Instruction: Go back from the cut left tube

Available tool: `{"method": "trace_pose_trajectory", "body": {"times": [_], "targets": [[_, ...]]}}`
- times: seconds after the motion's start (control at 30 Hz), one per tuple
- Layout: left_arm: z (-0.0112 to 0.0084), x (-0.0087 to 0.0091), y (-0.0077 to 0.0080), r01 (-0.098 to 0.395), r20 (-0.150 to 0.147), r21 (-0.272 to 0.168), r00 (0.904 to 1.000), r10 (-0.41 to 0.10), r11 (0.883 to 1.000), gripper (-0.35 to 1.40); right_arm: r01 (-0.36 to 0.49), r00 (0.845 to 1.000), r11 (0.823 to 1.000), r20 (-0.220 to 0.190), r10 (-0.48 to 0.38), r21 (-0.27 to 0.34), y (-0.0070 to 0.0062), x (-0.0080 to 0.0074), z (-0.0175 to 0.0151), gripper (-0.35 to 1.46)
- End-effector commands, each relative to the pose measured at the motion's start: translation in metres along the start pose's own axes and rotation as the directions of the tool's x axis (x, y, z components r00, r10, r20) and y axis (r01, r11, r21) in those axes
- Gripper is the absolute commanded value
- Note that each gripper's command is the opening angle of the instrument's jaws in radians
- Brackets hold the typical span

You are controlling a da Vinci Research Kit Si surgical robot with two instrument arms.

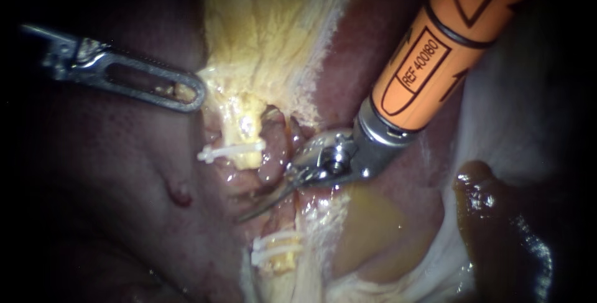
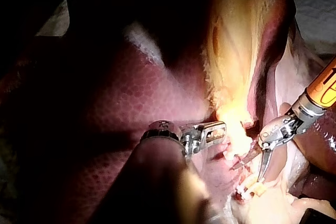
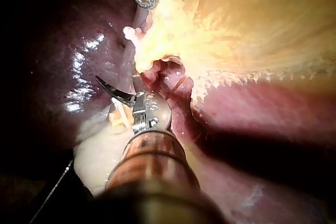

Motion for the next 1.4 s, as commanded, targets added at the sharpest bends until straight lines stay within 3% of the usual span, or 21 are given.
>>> {"method": "trace_pose_trajectory", "body": {"times": [0.03,0.37,0.53,0.63,0.7,0.87,1.03,1.2,1.27,1.33,1.4], "targets": [[0.0,0.0,0.0,-0.001,0.0,0.001,1.0,0.001,1.0,-0.35,-0.006,1.0,1.0,-0.012,0.006,-0.022,0.0,0.0,-0.0001,1.15],[0.0001,0.0001,0.0002,-0.001,0.0,0.001,1.0,0.001,1.0,-0.35,0.018,0.999,0.998,-0.027,-0.019,-0.052,-0.0005,-0.0004,-0.0006,1.33],[0.0,0.0001,0.0003,-0.002,0.0,0.001,1.0,0.002,1.0,-0.35,0.125,0.989,0.979,-0.062,-0.137,-0.161,-0.0018,-0.0018,-0.0024,1.4],[0.0,0.0001,0.0004,-0.002,-0.001,0.002,1.0,0.002,1.0,-0.35,0.187,0.973,0.942,-0.079,-0.216,-0.28,-0.0029,-0.003,-0.0044,1.43],[0.0,0.0001,0.0004,-0.002,-0.001,0.002,1.0,0.002,1.0,-0.35,0.24,0.957,0.9,-0.069,-0.283,-0.363,-0.0037,-0.004,-0.0062,1.43],[0.0,0.0001,0.0004,-0.002,-0.001,0.002,1.0,0.002,1.0,-0.35,0.347,0.92,0.802,0.013,-0.391,-0.486,-0.0052,-0.0054,-0.011,1.43],[0.0,0.0001,0.0005,-0.002,-0.001,0.002,1.0,0.002,1.0,-0.35,0.389,0.908,0.74,0.091,-0.409,-0.549,-0.0061,-0.0058,-0.0154,1.45],[0.0,0.0001,0.0004,-0.002,-0.001,0.002,1.0,0.002,1.0,-0.35,0.39,0.909,0.727,0.11,-0.402,-0.565,-0.0066,-0.0056,-0.018,1.45],[0.0001,0.0001,0.0004,-0.002,0.0,0.001,1.0,0.002,1.0,-0.35,0.393,0.908,0.733,0.112,-0.403,-0.555,-0.0067,-0.0056,-0.0182,1.45],[0.0003,0.0002,0.0004,-0.002,0.001,0.0,1.0,0.002,1.0,-0.35,0.396,0.908,0.751,0.104,-0.406,-0.528,-0.0066,-0.0056,-0.0181,1.45],[0.0007,0.0003,0.0005,-0.003,0.002,-0.001,1.0,0.003,1.0,-0.35,0.398,0.907,0.751,0.104,-0.407,-0.527,-0.0066,-0.0057,-0.0181,1.45]]}}
